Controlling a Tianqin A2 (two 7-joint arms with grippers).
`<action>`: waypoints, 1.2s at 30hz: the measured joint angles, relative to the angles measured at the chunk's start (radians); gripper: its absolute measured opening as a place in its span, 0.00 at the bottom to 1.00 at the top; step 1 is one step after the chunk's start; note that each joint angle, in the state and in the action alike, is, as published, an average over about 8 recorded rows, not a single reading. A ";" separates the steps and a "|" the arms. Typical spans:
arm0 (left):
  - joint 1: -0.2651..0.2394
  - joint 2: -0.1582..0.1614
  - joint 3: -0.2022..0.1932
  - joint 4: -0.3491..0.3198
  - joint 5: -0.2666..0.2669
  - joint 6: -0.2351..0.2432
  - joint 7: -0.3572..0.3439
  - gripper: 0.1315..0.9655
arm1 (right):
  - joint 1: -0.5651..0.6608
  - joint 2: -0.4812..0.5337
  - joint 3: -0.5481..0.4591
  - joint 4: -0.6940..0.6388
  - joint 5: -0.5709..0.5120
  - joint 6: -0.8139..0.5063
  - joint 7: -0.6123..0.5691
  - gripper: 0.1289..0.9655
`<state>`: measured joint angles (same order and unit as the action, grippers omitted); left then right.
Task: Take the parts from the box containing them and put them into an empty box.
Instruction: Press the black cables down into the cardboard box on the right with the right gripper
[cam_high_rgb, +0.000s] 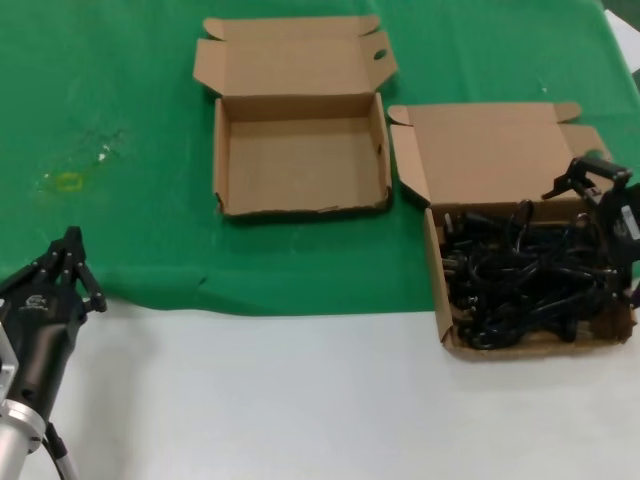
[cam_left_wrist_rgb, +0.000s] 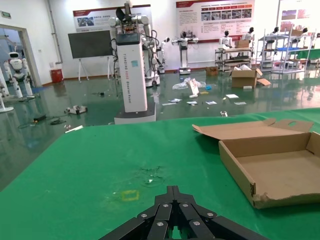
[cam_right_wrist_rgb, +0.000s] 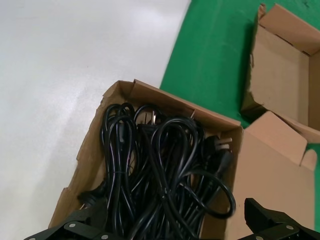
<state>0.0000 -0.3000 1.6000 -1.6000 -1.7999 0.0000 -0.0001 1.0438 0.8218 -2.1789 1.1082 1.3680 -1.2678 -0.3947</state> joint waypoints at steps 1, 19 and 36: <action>0.000 0.000 0.000 0.000 0.000 0.000 0.000 0.01 | 0.002 -0.007 0.000 -0.008 -0.003 0.000 -0.008 1.00; 0.000 0.000 0.000 0.000 0.000 0.000 0.000 0.01 | 0.007 -0.102 0.015 -0.142 -0.028 0.070 -0.123 0.98; 0.000 0.000 0.000 0.000 0.000 0.000 0.000 0.01 | -0.006 -0.107 0.025 -0.147 -0.033 0.073 -0.112 0.82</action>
<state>0.0000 -0.3000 1.6000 -1.6000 -1.7998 0.0000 -0.0002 1.0378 0.7148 -2.1540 0.9609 1.3349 -1.1946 -0.5071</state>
